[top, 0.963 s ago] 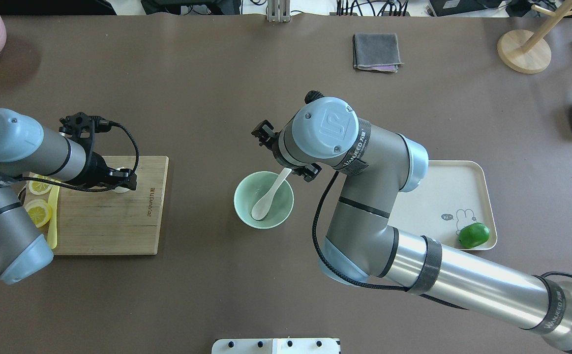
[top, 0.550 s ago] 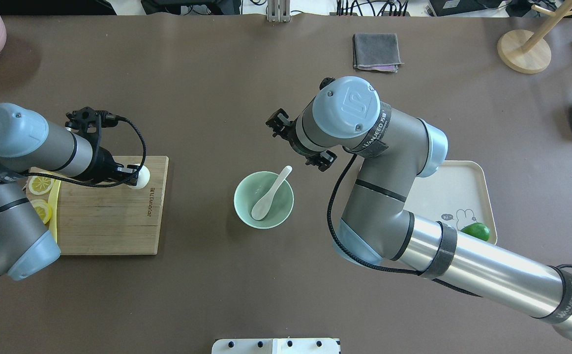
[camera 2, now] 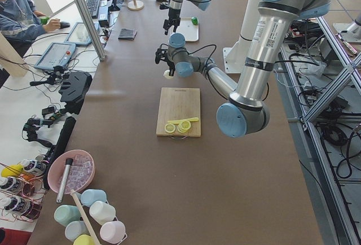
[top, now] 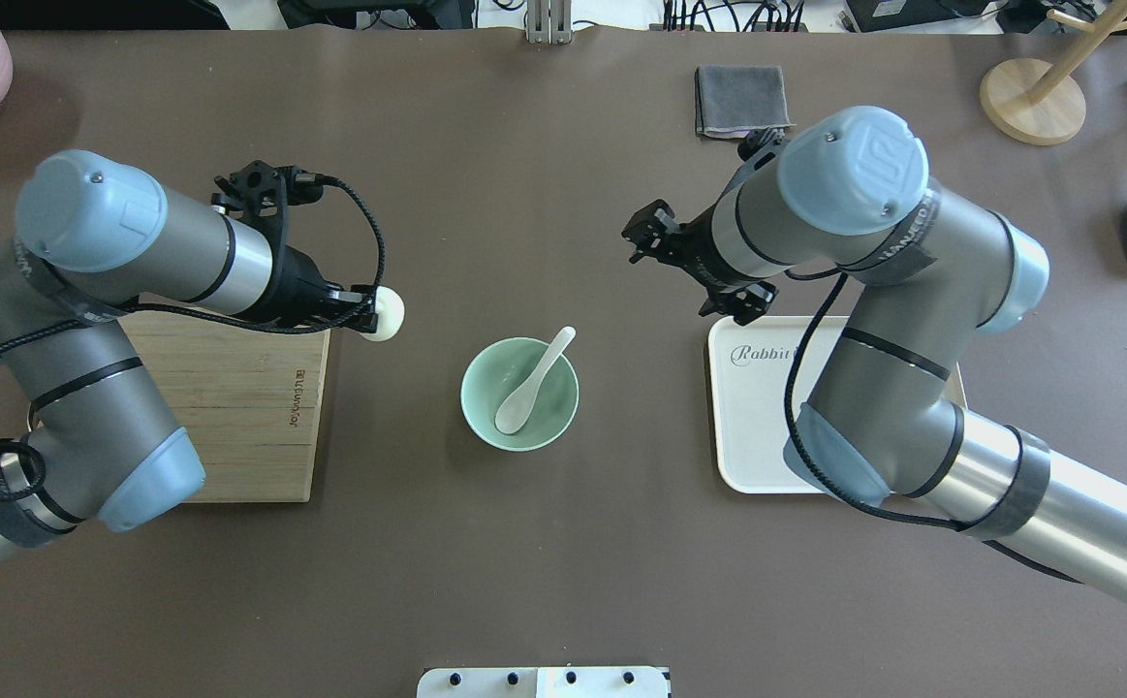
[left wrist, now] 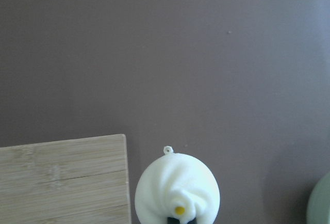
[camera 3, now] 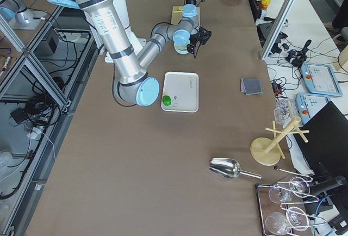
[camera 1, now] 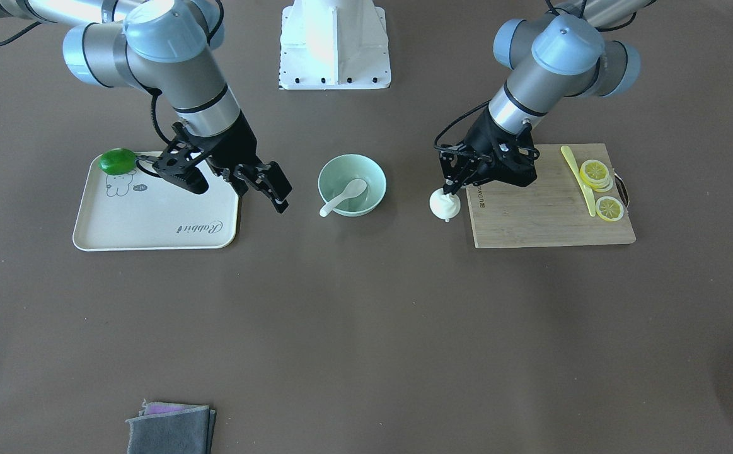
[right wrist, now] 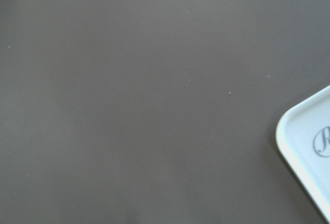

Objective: Put spoon and bun in bowl

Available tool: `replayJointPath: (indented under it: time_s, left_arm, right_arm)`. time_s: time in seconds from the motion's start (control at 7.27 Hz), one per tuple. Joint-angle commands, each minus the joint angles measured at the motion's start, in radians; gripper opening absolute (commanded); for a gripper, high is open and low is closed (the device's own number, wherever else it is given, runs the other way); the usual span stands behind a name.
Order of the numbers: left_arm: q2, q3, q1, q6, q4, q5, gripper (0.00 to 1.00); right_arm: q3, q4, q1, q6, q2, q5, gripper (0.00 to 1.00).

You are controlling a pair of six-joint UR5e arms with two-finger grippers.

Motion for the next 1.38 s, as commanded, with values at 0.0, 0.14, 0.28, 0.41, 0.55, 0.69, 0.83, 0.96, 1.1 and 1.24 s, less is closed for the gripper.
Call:
replayJointPath:
  time_s: [0.0,0.14,0.28,0.41,0.55,0.69,0.83,0.96,1.1,1.24]
  left_arm:
    - [-0.117,0.006,0.101,-0.127,0.000,0.060,0.00]
    - [-0.137,0.015,0.148,-0.128,0.000,0.108,0.12]
    - [-0.132,0.012,0.153,-0.117,0.000,0.139,0.97]
    - [-0.099,-0.014,0.134,-0.111,-0.002,0.135,0.98]
    - [-0.036,-0.048,0.076,-0.049,0.000,0.092,0.98]
    - [0.039,-0.049,-0.022,0.075,0.000,-0.009,0.98]
    - [0.099,-0.046,-0.129,0.189,0.000,-0.093,0.98]
    - [0.168,-0.049,-0.215,0.290,0.000,-0.149,0.98]
    - [0.247,-0.048,-0.292,0.417,0.000,-0.171,0.98]
    - [0.345,-0.049,-0.361,0.587,0.001,-0.189,0.98]
  right_arm:
    - [0.050,-0.002,0.102,-0.130,-0.111,0.100,1.00]
    - [0.048,0.003,0.132,-0.201,-0.148,0.113,1.00]
    - [0.048,0.004,0.159,-0.250,-0.169,0.128,1.00]
    - [0.062,-0.003,0.213,-0.267,-0.180,0.177,1.00]
    - [0.095,-0.004,0.262,-0.325,-0.239,0.204,1.00]
    - [0.132,-0.004,0.303,-0.436,-0.321,0.221,1.00]
    - [0.136,0.000,0.366,-0.557,-0.388,0.263,1.00]
    - [0.136,0.006,0.441,-0.707,-0.465,0.310,1.00]
    - [0.122,-0.006,0.531,-0.903,-0.516,0.376,1.00]
    - [0.102,-0.005,0.598,-1.048,-0.562,0.381,1.00]
